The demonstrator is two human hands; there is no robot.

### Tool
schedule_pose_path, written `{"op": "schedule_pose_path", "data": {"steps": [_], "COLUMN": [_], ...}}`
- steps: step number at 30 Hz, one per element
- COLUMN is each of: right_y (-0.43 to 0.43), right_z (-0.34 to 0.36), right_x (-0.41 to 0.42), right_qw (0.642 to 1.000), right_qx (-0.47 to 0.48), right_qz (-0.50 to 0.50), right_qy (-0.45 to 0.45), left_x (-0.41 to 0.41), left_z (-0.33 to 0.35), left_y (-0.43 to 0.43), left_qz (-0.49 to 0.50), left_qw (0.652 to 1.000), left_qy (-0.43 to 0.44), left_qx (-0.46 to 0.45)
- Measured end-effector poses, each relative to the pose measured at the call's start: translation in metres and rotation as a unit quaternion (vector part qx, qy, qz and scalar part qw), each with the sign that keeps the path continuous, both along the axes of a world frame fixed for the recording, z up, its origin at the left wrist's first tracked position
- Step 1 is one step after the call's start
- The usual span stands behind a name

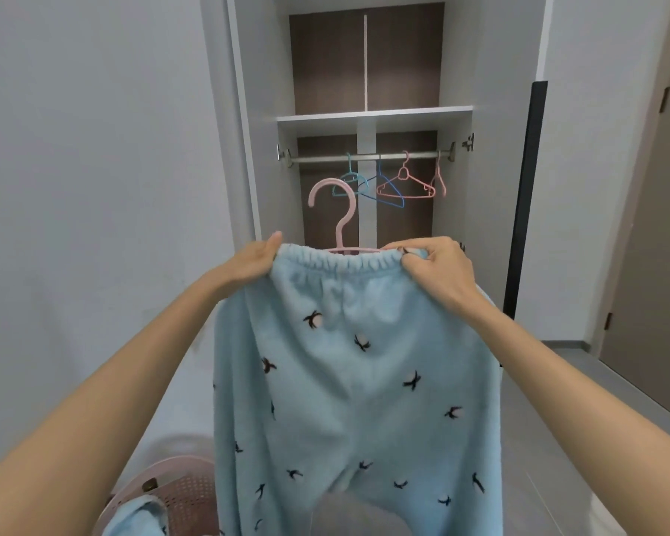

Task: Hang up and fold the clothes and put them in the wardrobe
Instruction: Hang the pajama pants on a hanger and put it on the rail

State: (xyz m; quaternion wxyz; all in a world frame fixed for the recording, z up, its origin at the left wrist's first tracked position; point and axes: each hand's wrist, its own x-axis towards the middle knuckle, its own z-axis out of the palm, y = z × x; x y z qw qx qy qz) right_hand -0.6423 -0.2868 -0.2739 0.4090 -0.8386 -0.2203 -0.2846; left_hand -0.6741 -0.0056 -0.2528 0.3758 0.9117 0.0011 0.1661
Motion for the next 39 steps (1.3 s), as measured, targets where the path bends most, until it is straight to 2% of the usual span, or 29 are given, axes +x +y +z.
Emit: {"op": "schedule_pose_path", "data": {"steps": [2,5,7,13,18,21,23,25,27,30,34,37,39], "right_y": [-0.002,-0.003,-0.001,0.016,0.037,0.048,0.051,0.05,0.046,0.036,0.022,0.013,0.006], "right_z": [-0.004,-0.012,-0.016,-0.023,-0.034,-0.038,-0.036,-0.027,-0.008,0.052,0.185,0.27,0.297], "right_x": [0.003,0.013,0.022,0.07,0.134,0.177,0.203,0.222,0.235,0.249,0.265,0.273,0.274], "right_qw": [0.999,0.997,0.996,0.993,0.992,0.989,0.98,0.972,0.969,0.975,0.987,0.988,0.991], "right_qx": [0.021,0.056,0.066,0.061,0.049,-0.015,-0.094,-0.127,-0.119,-0.102,-0.087,-0.116,-0.114], "right_qz": [-0.025,-0.05,-0.059,-0.088,-0.105,-0.109,-0.087,-0.055,-0.026,0.003,0.024,0.021,0.015], "right_qy": [0.009,0.026,0.033,0.039,0.044,0.095,0.15,0.193,0.213,0.198,0.136,0.099,0.071], "left_x": [-0.001,0.006,0.015,0.059,0.123,0.166,0.191,0.211,0.226,0.243,0.265,0.28,0.281], "left_z": [-0.008,-0.02,-0.028,-0.053,-0.071,-0.075,-0.072,-0.061,-0.039,0.025,0.157,0.243,0.265], "left_y": [-0.003,-0.002,0.0,0.01,0.03,0.042,0.05,0.055,0.056,0.051,0.039,0.034,0.026], "left_qz": [-0.049,-0.069,-0.078,-0.086,-0.085,-0.097,-0.105,-0.121,-0.145,-0.169,-0.168,-0.151,-0.133], "left_qw": [0.998,0.99,0.986,0.987,0.986,0.987,0.988,0.989,0.987,0.983,0.98,0.978,0.968], "left_qy": [0.029,-0.042,-0.071,-0.121,-0.139,-0.123,-0.097,-0.066,-0.034,-0.024,-0.075,-0.108,-0.178], "left_qx": [0.035,0.113,0.131,0.057,0.033,0.041,0.051,0.058,0.065,0.067,0.081,0.096,0.113]}}
